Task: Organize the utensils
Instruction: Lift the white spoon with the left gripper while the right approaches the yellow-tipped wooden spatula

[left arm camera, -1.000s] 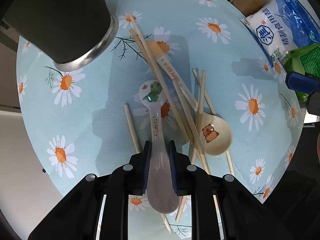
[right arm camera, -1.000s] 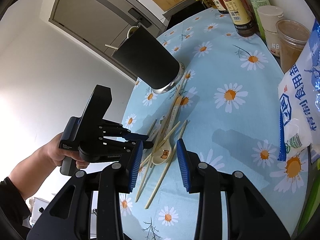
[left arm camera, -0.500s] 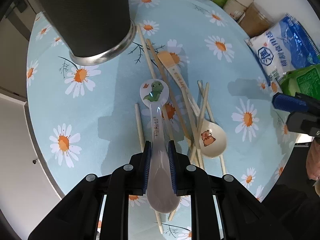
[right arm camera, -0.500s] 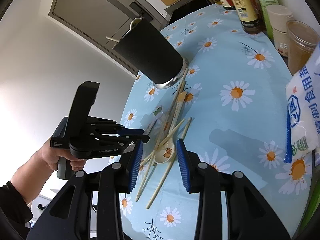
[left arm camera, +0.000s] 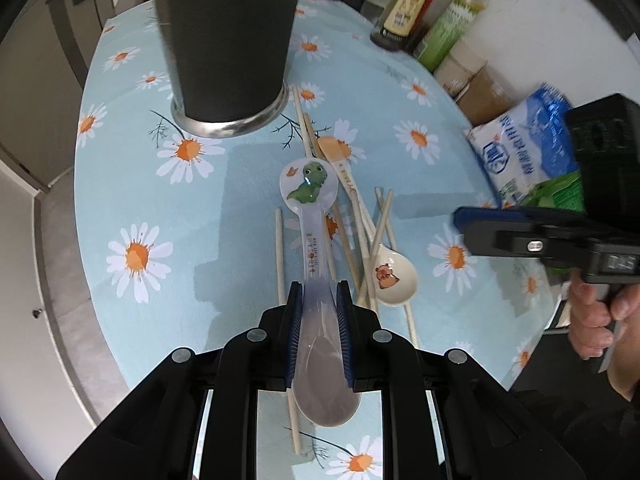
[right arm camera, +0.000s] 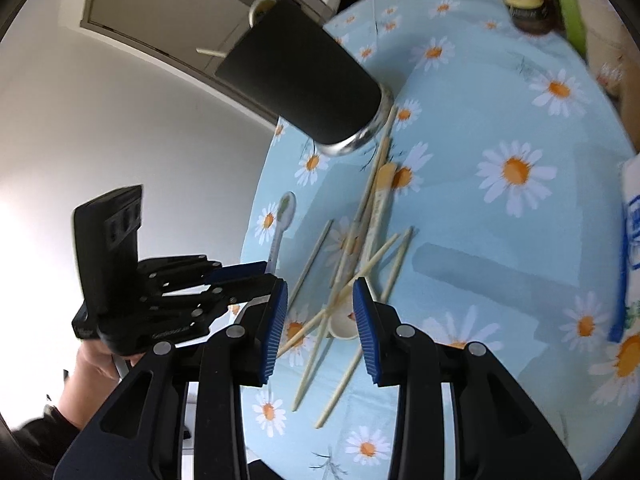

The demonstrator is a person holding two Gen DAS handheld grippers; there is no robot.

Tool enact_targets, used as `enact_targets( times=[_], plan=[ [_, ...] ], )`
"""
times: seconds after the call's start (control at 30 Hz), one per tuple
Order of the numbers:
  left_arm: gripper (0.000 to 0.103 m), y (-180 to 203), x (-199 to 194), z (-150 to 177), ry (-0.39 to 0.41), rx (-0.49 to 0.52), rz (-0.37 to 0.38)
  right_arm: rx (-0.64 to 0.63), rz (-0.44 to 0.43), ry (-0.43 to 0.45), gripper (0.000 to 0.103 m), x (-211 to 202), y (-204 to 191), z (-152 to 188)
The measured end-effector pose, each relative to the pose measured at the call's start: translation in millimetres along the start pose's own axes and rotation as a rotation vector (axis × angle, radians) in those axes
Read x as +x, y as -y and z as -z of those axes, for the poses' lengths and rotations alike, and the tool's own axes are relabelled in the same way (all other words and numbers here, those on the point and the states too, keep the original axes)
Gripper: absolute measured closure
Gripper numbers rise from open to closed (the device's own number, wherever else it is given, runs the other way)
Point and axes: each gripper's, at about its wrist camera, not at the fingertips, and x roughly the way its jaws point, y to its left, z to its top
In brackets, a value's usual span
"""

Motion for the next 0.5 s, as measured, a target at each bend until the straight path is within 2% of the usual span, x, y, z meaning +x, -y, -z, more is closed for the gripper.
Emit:
enact_targets(
  times=[0.1,0.27,0.33,0.5],
  plan=[
    [0.087,-3.7,-7.0,8.7,0.033,-0.021,0.029,0.040,-0.022,-0.044,0.067,14.4,-2.5,-5.3],
    [0.087,-8.9,-12.3,19.8,0.066,-0.034,0.072,0.119,0.005,-0.103,0.073,39.1,-2.0,-14.3],
    [0.087,-10.0,-14.0,25.4,0.075,-0.023,0.087,0.141,0.027,-0.114,0.076,46.4,-0.4,-18.3],
    [0.087,-14.9,-13.5,33.9,0.079,-0.016,0.113,0.137,0.114,-0.143,0.077,59.0,-3.7,-25.1]
  ],
)
